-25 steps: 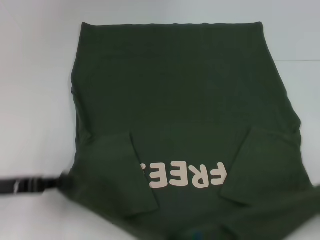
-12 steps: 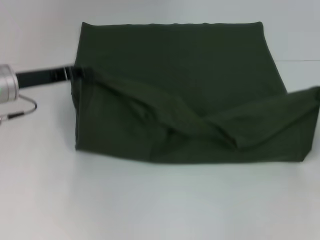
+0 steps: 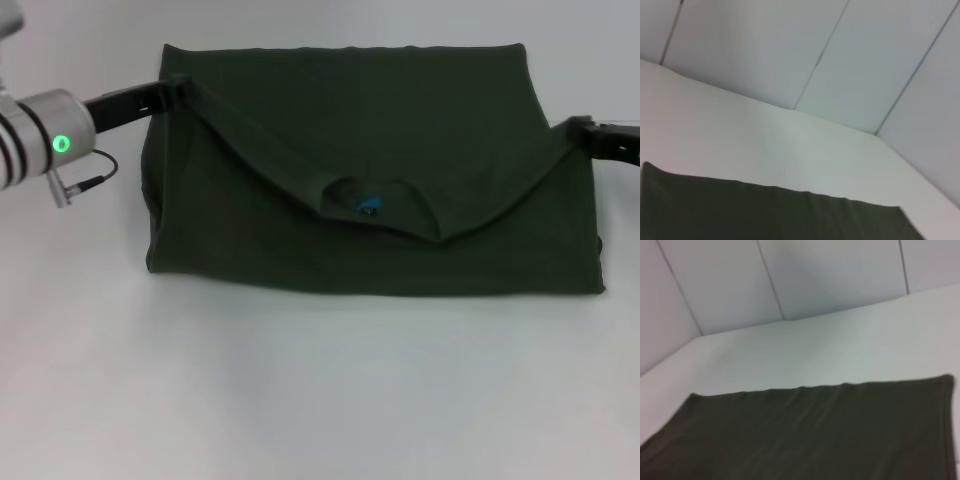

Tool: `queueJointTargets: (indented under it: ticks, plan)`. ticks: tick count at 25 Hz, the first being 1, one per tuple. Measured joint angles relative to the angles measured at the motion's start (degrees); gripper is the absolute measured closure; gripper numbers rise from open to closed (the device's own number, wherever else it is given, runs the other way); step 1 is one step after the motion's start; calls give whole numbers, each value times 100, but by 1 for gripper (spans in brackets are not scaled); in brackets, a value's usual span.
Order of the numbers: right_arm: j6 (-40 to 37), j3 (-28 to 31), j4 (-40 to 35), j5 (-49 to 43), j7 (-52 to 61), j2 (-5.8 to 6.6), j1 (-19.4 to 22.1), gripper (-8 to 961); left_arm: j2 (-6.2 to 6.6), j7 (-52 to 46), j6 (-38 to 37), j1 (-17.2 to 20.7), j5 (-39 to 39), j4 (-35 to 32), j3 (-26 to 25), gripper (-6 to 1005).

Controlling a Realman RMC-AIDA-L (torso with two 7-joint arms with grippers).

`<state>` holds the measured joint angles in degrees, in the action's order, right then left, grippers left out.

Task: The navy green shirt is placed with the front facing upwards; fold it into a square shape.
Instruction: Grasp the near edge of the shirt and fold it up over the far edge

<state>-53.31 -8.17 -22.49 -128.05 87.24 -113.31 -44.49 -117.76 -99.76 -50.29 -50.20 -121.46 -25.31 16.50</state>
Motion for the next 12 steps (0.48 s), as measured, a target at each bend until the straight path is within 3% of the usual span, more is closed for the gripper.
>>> queueJointTargets:
  ticks: [5,12]
  plan:
    - [1123,-138,399,379,-653,-164,-308,908,-207,633,808,-140,213,178,9,970]
    - [1837,-200,726,1045,-1432,-251,-354,909,-247,1860,1461,-167,1188,656,4,970]
